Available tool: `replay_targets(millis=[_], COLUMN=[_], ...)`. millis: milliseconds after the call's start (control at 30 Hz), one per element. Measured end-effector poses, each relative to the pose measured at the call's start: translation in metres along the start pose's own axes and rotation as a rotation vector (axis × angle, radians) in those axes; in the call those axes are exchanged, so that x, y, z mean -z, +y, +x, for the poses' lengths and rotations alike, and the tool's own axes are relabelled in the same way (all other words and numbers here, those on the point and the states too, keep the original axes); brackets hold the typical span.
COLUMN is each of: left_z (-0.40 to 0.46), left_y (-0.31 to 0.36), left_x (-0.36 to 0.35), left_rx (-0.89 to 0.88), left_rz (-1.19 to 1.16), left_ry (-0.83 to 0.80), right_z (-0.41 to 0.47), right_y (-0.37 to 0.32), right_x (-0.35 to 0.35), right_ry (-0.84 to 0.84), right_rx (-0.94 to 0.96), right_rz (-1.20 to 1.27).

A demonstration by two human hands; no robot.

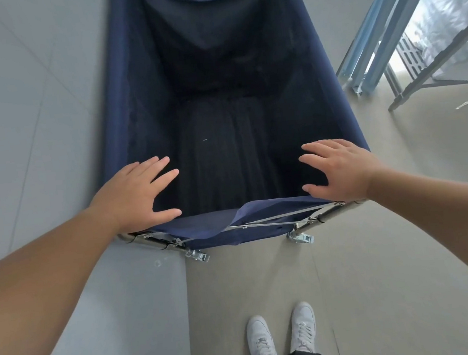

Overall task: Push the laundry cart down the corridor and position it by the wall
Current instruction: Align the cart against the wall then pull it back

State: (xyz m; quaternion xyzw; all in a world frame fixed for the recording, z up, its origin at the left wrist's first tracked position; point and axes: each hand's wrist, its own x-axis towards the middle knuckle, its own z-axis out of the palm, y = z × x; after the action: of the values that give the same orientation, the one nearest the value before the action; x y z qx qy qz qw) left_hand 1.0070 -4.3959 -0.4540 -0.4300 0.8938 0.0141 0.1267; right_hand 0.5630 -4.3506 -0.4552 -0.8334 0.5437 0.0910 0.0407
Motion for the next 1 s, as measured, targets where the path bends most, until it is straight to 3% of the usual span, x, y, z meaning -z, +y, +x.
replay_targets(millis=[1000], left_z=[0.0031], left_y=[0.0029], left_x=[-0.001], left_rx=[0.02], left_rz=[-0.023], left_ry=[0.021], right_z=[0.0006], right_y=[0.0039], right_x=[-0.0026], right_ry=[-0.028], right_rx=[-0.06], right_rz=[-0.01])
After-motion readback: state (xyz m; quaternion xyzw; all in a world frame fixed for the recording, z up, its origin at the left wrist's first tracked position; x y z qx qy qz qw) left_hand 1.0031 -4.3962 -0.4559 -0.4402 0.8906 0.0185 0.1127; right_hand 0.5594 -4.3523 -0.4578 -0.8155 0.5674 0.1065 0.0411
